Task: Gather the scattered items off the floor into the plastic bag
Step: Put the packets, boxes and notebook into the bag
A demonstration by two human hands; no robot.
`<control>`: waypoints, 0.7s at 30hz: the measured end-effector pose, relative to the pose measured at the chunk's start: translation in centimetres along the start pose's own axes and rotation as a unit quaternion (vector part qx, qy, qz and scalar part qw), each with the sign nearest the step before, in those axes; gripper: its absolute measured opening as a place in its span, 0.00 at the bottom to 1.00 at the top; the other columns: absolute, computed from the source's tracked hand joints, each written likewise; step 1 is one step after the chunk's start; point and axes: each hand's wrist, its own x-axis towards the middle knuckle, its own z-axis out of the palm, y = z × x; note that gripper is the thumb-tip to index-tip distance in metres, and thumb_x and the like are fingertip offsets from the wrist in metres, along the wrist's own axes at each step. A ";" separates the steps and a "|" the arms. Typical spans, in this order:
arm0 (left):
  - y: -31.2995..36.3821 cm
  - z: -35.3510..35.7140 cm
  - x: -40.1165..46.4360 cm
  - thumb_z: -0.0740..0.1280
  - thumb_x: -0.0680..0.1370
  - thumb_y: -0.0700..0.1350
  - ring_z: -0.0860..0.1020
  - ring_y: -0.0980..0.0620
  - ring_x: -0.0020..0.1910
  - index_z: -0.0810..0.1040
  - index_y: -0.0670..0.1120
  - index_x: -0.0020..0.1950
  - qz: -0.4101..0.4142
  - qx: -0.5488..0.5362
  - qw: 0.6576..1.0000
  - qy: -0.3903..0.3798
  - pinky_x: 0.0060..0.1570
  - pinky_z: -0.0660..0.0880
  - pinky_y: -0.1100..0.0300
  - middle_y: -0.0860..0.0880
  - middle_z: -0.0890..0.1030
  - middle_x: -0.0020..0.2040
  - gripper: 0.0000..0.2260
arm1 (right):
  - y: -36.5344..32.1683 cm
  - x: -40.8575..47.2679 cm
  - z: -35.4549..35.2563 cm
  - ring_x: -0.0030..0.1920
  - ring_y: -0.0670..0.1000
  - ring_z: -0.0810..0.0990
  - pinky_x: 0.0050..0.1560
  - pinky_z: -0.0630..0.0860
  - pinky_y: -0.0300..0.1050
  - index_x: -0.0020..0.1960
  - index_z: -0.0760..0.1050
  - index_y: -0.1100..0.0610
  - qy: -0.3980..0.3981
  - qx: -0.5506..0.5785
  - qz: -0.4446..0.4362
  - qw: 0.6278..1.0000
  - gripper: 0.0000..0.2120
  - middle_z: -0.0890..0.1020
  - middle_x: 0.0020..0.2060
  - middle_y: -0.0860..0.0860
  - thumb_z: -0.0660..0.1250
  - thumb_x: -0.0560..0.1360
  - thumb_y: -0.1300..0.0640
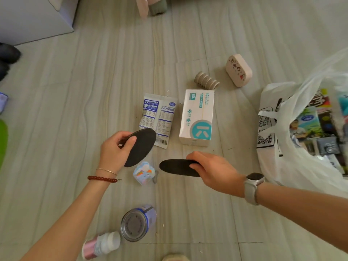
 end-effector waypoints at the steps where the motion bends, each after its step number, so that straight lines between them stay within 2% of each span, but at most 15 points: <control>1: 1.3 -0.1 0.1 0.67 0.73 0.45 0.75 0.70 0.36 0.78 0.41 0.47 0.023 -0.017 0.999 0.023 0.38 0.69 0.78 0.61 0.79 0.37 0.08 | 0.4 -0.7 -1.1 0.56 0.49 0.75 0.50 0.72 0.38 0.62 0.68 0.52 0.027 0.002 -0.007 1.000 0.13 0.76 0.58 0.50 0.54 0.80 0.54; 3: 4.7 -0.2 -0.1 0.64 0.69 0.54 0.75 0.71 0.36 0.76 0.47 0.44 0.056 -0.060 0.995 0.057 0.39 0.70 0.77 0.64 0.79 0.34 0.12 | 1.0 -1.8 -3.4 0.57 0.49 0.75 0.51 0.73 0.39 0.62 0.70 0.54 0.102 0.025 -0.005 0.994 0.14 0.78 0.57 0.51 0.55 0.79 0.53; 4: 6.5 0.1 -0.2 0.63 0.68 0.55 0.75 0.71 0.36 0.76 0.49 0.44 0.068 -0.083 0.992 0.062 0.40 0.71 0.77 0.66 0.79 0.34 0.11 | 1.3 -2.4 -4.7 0.53 0.48 0.77 0.50 0.73 0.38 0.60 0.72 0.56 0.150 0.047 -0.005 0.988 0.15 0.79 0.53 0.50 0.55 0.77 0.53; 6: 9.9 1.3 -0.4 0.67 0.70 0.49 0.76 0.70 0.36 0.76 0.52 0.42 0.087 -0.127 0.987 0.041 0.40 0.72 0.76 0.68 0.80 0.34 0.03 | 1.9 -3.8 -7.4 0.45 0.42 0.75 0.47 0.71 0.30 0.57 0.74 0.58 0.242 0.091 0.000 0.966 0.15 0.79 0.44 0.46 0.55 0.75 0.55; 8: 13.2 3.3 -1.1 0.69 0.73 0.41 0.76 0.69 0.35 0.76 0.53 0.40 0.096 -0.173 0.980 0.007 0.39 0.73 0.76 0.61 0.81 0.33 0.07 | 2.6 -5.6 -10.0 0.42 0.39 0.75 0.45 0.69 0.25 0.56 0.74 0.58 0.313 0.107 0.021 0.943 0.12 0.77 0.41 0.44 0.57 0.77 0.58; 11: 17.5 7.0 -2.5 0.67 0.73 0.37 0.76 0.68 0.32 0.76 0.51 0.39 0.097 -0.222 0.967 -0.079 0.37 0.73 0.75 0.57 0.80 0.33 0.09 | 4.5 -9.0 -13.1 0.43 0.34 0.74 0.44 0.68 0.23 0.56 0.72 0.55 0.407 0.105 0.080 0.904 0.08 0.74 0.41 0.43 0.57 0.79 0.61; 14: 21.8 11.0 -3.6 0.69 0.72 0.37 0.76 0.67 0.30 0.76 0.52 0.37 0.108 -0.241 0.952 -0.157 0.36 0.73 0.74 0.58 0.79 0.33 0.10 | 7.1 -12.9 -15.9 0.41 0.42 0.73 0.41 0.67 0.28 0.58 0.71 0.59 0.495 0.088 0.156 0.851 0.10 0.75 0.43 0.47 0.56 0.79 0.60; 17: 25.6 15.1 -4.6 0.68 0.73 0.39 0.76 0.62 0.32 0.75 0.52 0.37 0.075 -0.260 0.937 -0.221 0.37 0.74 0.67 0.53 0.78 0.36 0.09 | 9.9 -16.5 -18.2 0.43 0.49 0.72 0.44 0.67 0.42 0.60 0.71 0.60 0.534 0.056 0.237 0.810 0.12 0.75 0.45 0.51 0.56 0.79 0.59; 18: 26.6 16.4 -4.9 0.68 0.73 0.40 0.76 0.60 0.34 0.74 0.52 0.38 0.064 -0.265 0.933 -0.234 0.37 0.74 0.65 0.52 0.78 0.37 0.08 | 10.7 -17.4 -18.7 0.44 0.50 0.72 0.45 0.66 0.43 0.60 0.70 0.61 0.542 0.052 0.263 0.797 0.13 0.75 0.45 0.52 0.56 0.79 0.59; 21: 28.7 20.3 -6.2 0.68 0.73 0.40 0.77 0.50 0.38 0.73 0.54 0.40 0.055 -0.253 0.932 -0.253 0.41 0.77 0.53 0.46 0.79 0.39 0.09 | 12.6 -18.9 -19.7 0.46 0.53 0.73 0.47 0.70 0.46 0.62 0.69 0.61 0.565 0.076 0.302 0.764 0.14 0.78 0.50 0.57 0.57 0.78 0.59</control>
